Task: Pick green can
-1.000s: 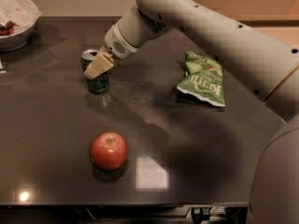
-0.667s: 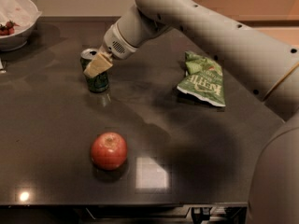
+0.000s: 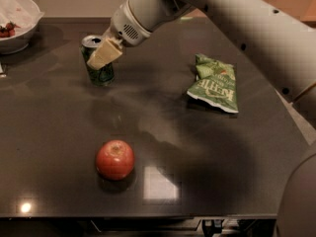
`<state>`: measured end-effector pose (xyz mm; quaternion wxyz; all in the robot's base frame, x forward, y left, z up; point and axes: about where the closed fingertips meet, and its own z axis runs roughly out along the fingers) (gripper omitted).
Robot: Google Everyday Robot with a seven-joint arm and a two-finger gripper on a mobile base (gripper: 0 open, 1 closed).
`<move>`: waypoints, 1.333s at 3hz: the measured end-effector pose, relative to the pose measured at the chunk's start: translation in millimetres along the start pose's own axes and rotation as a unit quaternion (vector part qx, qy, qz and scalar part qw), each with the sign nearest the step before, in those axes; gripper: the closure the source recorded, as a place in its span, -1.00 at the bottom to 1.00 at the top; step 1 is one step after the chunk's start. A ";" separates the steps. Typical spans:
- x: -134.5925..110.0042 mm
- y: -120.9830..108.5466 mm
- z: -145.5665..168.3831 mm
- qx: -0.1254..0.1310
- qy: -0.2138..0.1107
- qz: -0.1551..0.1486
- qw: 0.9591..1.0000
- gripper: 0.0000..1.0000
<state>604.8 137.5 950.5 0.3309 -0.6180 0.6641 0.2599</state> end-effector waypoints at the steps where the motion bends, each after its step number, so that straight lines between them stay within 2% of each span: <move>1: -20.5 8.0 -31.8 -0.007 0.001 -0.037 0.999 1.00; 3: -40.6 17.0 -75.5 -0.020 0.016 -0.088 0.996 1.00; 4: -40.5 18.0 -76.2 -0.022 0.017 -0.088 0.996 1.00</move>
Offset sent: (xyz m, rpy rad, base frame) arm -0.0255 -0.0346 0.0993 -0.0502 -0.1310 0.1442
